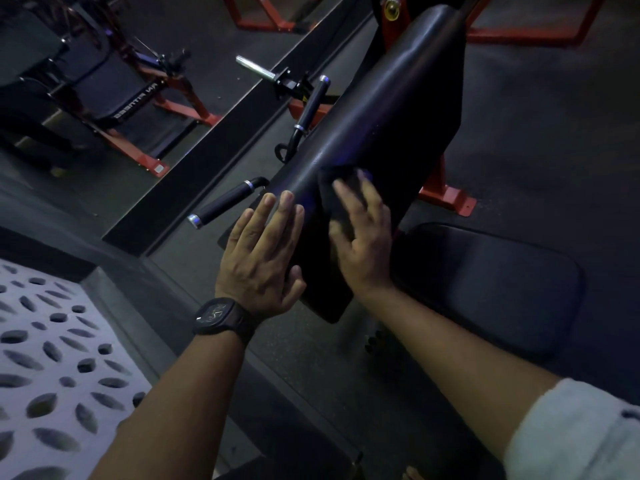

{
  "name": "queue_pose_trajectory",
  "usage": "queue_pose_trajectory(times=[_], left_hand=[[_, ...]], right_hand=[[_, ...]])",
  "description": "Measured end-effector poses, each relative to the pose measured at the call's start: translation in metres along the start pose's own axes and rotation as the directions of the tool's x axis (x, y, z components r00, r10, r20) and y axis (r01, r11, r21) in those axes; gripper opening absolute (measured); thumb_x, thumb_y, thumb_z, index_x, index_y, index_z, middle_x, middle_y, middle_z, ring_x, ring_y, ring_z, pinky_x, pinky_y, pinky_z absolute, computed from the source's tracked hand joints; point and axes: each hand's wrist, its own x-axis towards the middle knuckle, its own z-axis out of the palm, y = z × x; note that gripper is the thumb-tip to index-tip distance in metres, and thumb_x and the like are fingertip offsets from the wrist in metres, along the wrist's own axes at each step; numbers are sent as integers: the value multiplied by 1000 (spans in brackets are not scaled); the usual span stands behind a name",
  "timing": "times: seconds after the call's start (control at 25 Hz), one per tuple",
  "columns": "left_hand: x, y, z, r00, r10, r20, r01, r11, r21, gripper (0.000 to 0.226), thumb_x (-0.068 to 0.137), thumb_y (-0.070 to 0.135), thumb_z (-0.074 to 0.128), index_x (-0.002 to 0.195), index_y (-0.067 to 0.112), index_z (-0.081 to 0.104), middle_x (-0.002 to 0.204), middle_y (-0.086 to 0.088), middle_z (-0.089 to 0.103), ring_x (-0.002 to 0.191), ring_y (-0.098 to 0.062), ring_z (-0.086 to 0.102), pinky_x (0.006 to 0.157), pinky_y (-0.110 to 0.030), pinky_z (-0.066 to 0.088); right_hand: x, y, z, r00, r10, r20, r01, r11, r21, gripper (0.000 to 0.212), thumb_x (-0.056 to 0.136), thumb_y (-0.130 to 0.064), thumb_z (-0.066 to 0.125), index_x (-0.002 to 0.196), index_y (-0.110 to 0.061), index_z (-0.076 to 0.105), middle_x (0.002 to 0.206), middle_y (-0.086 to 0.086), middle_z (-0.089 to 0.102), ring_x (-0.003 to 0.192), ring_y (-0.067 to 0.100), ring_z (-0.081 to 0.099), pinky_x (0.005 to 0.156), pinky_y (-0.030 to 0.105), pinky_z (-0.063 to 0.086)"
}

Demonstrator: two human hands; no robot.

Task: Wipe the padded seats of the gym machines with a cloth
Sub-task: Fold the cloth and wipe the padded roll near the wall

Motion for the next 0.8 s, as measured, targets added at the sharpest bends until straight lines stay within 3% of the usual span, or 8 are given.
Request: queue_pose_trajectory(times=[0.12, 0.24, 0.28, 0.4, 0.56, 0.64, 0.72, 0.8], left_hand=[[-1, 1, 0, 1000, -2, -9, 2, 1000, -9, 77, 88, 37, 43, 156, 5, 29, 163, -14, 23, 156, -28, 11, 126, -44, 11], [0, 0, 0, 1000, 14, -15, -15, 1000, -20, 82, 87, 36, 45, 159, 4, 23, 164, -12, 21, 157, -28, 10, 126, -45, 11], [0, 0, 0, 1000, 11, -13, -11, 1000, -13, 83, 86, 35, 45, 160, 5, 21, 165, -12, 20, 157, -28, 9, 126, -45, 11], [0, 0, 0, 1000, -2, -5, 2, 1000, -10, 83, 87, 36, 45, 159, 4, 20, 164, -14, 21, 157, -28, 8, 126, -45, 11], [1, 1, -2, 1000, 8, -9, -9, 999, -42, 80, 86, 36, 46, 156, 1, 27, 162, -17, 25, 156, -28, 12, 126, -45, 15], [1, 1, -1, 1000, -2, -14, 1, 1000, -30, 79, 86, 35, 46, 155, 2, 29, 163, -16, 24, 156, -29, 12, 126, -46, 15], [0, 2, 0, 1000, 0, -19, -1, 1000, -27, 76, 87, 34, 45, 155, 2, 31, 163, -16, 26, 156, -29, 14, 125, -47, 17], [1, 1, -2, 1000, 15, -18, -16, 999, -40, 74, 89, 35, 44, 154, 2, 32, 162, -17, 27, 156, -30, 15, 125, -47, 19]], right_hand=[[2, -22, 6, 987, 147, -72, -145, 989, 23, 53, 85, -16, 57, 139, -20, 59, 153, 13, 45, 128, 28, 48, 108, 42, 42], [3, -4, -6, 888, -437, 142, 451, 888, -88, 55, 83, -15, 59, 138, -23, 55, 149, 15, 50, 124, 33, 53, 110, 42, 39], [14, 8, -8, 891, -436, 131, 449, 887, -106, 54, 84, -16, 59, 137, -25, 53, 149, 15, 49, 123, 36, 54, 110, 43, 40], [10, -14, 6, 999, 39, -19, -40, 999, -36, 54, 84, -12, 59, 136, -25, 57, 153, 12, 45, 129, 32, 49, 109, 47, 41], [6, 8, -3, 866, -489, 109, 500, 855, -140, 45, 90, -20, 57, 135, -22, 57, 148, 15, 50, 132, 25, 45, 110, 43, 39], [35, 17, -2, 986, -163, -23, 161, 983, -93, 50, 87, -19, 57, 137, -21, 57, 151, 14, 48, 130, 29, 49, 108, 42, 41], [25, -7, 9, 966, 215, -143, -219, 976, -13, 54, 84, -14, 56, 137, -20, 59, 152, 14, 46, 127, 32, 51, 108, 43, 42], [0, -8, 6, 987, -156, -24, 151, 979, -140, 52, 86, -16, 58, 138, -23, 57, 152, 14, 45, 127, 34, 49, 111, 43, 39]])
